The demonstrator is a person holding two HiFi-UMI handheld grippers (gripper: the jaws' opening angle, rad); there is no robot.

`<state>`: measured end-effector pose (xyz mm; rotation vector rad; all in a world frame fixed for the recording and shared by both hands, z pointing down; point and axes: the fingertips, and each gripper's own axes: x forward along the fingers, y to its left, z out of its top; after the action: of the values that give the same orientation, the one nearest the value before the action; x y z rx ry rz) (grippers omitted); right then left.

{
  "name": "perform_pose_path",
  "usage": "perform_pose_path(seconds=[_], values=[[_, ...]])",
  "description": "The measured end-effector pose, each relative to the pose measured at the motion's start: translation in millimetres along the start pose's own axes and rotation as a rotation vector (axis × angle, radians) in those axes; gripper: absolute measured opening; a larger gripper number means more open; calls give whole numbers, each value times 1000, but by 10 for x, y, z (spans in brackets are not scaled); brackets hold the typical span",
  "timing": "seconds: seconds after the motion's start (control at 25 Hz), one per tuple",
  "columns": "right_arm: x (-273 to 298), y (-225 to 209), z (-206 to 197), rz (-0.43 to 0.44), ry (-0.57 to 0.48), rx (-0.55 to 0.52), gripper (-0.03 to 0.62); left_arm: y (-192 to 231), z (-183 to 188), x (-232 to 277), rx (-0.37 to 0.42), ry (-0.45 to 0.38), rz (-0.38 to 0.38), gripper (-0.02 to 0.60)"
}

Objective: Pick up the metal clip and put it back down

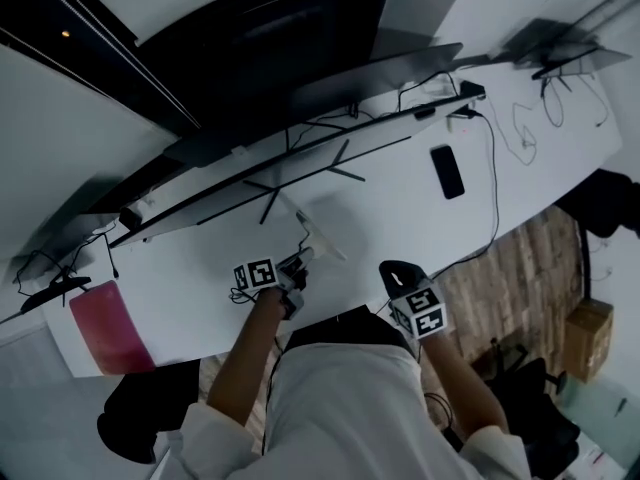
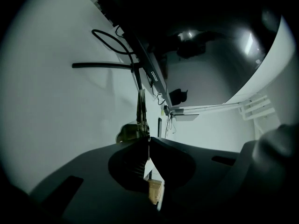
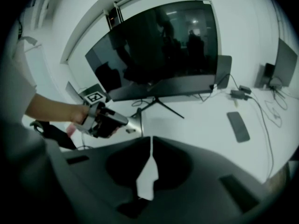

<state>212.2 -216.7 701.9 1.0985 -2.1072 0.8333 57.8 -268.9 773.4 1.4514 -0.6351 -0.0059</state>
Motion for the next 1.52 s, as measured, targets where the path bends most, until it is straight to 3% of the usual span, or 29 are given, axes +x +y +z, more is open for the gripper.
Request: perform_pose_path(seconds=[0.4,0.64,1.32,1.52], values=[[114,86,-135,-5,36,19,35,207,82,476,-104,34,-29,35],[163,29,-123,-22,41,26,35,322,156,666,-119,41,-14,35],[126,34,-251,-49,51,64,35,515,238,779,-250,-8,4,38],[76,91,-277,-50,48,58,35,486,225,771,-253,-21,6,156]])
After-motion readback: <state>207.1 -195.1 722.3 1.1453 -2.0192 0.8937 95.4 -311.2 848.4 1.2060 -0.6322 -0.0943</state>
